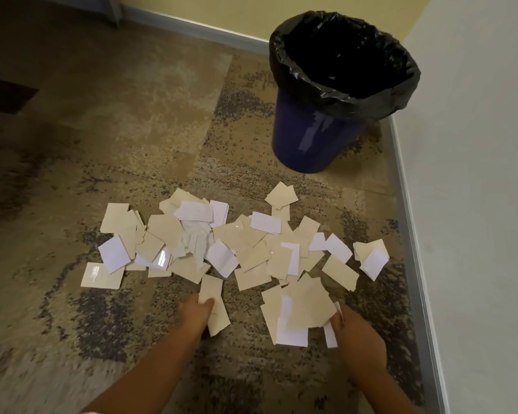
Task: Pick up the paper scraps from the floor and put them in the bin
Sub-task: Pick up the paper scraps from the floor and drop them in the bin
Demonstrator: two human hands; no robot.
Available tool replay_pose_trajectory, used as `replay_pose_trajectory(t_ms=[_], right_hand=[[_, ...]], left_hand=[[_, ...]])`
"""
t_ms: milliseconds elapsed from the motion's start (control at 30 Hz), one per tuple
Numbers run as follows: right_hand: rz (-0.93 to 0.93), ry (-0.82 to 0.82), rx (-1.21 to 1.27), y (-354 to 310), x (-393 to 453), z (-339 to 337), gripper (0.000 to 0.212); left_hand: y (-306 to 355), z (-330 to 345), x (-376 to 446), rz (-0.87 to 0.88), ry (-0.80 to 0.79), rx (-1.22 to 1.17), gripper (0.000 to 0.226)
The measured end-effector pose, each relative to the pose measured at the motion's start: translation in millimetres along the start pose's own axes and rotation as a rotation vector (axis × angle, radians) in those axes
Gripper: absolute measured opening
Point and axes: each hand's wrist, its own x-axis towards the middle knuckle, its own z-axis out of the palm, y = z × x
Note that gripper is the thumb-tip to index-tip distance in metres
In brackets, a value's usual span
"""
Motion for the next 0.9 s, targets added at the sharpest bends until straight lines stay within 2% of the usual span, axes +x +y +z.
replay_pose_trajectory(t_ms=[100, 267, 367, 467, 600, 700, 800, 900], right_hand=[[0.045, -0.013, 0.156, 0.1, -1.5, -9.6, 0.036], [-0.010, 0.139, 0.549, -18.5, 2.1, -42.4, 0.036], [-0.033, 0.173, 0.681, -44.9, 15.4, -76.9, 0.034], [-0.077, 0.215, 0.825, -81.5, 34.9, -132.5, 0.026], [-0.145, 0.417, 0.964, -139.3, 95.0, -231.2, 0.013], [-0.061, 0.305, 1.180, -169.9, 137.9, -284.9, 0.035], [-0.049, 0.228, 1.092, -177.3, 153.8, -299.9, 0.058], [-0.153, 0.360, 0.955, -162.5, 150.4, -275.8, 0.053]], left_hand=[[7.5, -3.7, -19.4, 0.026, -0.051, -0.060, 0.039], [34.8, -9.2, -38.0, 0.082, -0.094, -0.101, 0.040], [51.8, -18.4, -42.9, 0.138, -0.104, -0.107, 0.039], [67.0, -29.8, -46.1, 0.139, -0.104, -0.128, 0.037], [87.0, -40.7, -45.9, 0.149, -0.035, -0.037, 0.040], [110.5, -51.8, -43.1, 0.191, -0.044, -0.116, 0.038], [152.6, -65.9, -51.1, 0.255, -0.080, -0.208, 0.034], [207.3, -73.7, -73.9, 0.366, -0.129, -0.274, 0.025]])
